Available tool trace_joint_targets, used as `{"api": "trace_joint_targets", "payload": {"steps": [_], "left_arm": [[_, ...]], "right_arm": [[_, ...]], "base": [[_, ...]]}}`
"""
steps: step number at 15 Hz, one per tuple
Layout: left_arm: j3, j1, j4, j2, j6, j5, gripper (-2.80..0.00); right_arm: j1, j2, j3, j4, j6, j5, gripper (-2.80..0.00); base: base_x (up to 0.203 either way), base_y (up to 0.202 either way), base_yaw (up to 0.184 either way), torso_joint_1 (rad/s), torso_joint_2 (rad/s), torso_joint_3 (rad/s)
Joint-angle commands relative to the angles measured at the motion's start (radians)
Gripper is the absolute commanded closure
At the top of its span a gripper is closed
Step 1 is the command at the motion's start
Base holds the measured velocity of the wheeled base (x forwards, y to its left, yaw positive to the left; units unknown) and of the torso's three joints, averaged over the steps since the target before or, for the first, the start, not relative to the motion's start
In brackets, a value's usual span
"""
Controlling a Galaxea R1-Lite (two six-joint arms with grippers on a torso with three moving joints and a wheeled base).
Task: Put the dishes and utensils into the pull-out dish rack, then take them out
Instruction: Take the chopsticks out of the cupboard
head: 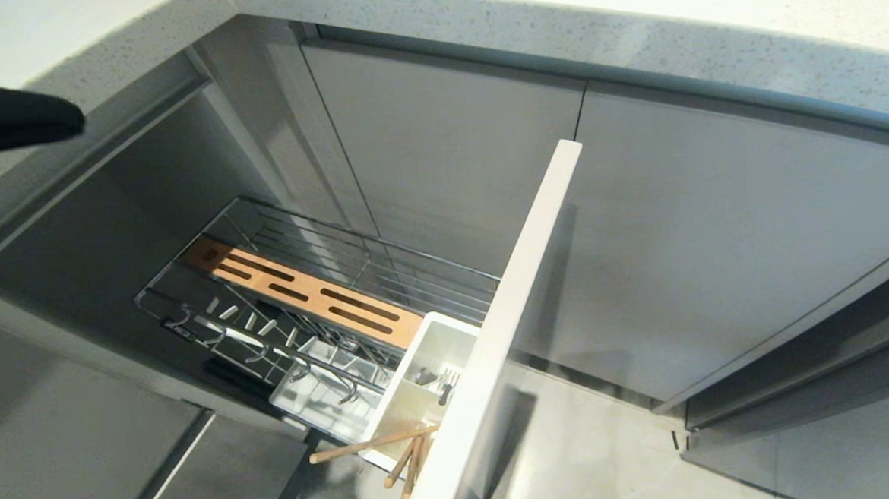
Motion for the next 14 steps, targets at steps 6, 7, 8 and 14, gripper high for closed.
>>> {"api": "trace_joint_targets", "payload": {"steps": [6,7,8,14], "left_arm": [[-0.141,-0.002,0.517,0.22,0.061,-0.187,-2.8],[-0.144,-0.002,0.562,0.248,0.091,-0.183,-2.8],[-0.146,-0.001,0.628,0.276,0.127,-0.171,-2.8],[-0.122,0.004,0.726,0.434,0.185,-0.149,-2.8]], "right_arm": [[0.0,0.001,0.002,0.0,0.0,0.0,0.0],[0.0,0.001,0.002,0.0,0.0,0.0,0.0],[0.0,0.001,0.002,0.0,0.0,0.0,0.0],[0.0,0.001,0.002,0.0,0.0,0.0,0.0]], "base": [[0.0,0.0,0.0,0.0,0.0,0.0],[0.0,0.0,0.0,0.0,0.0,0.0],[0.0,0.0,0.0,0.0,0.0,0.0],[0.0,0.0,0.0,0.0,0.0,0.0]]}}
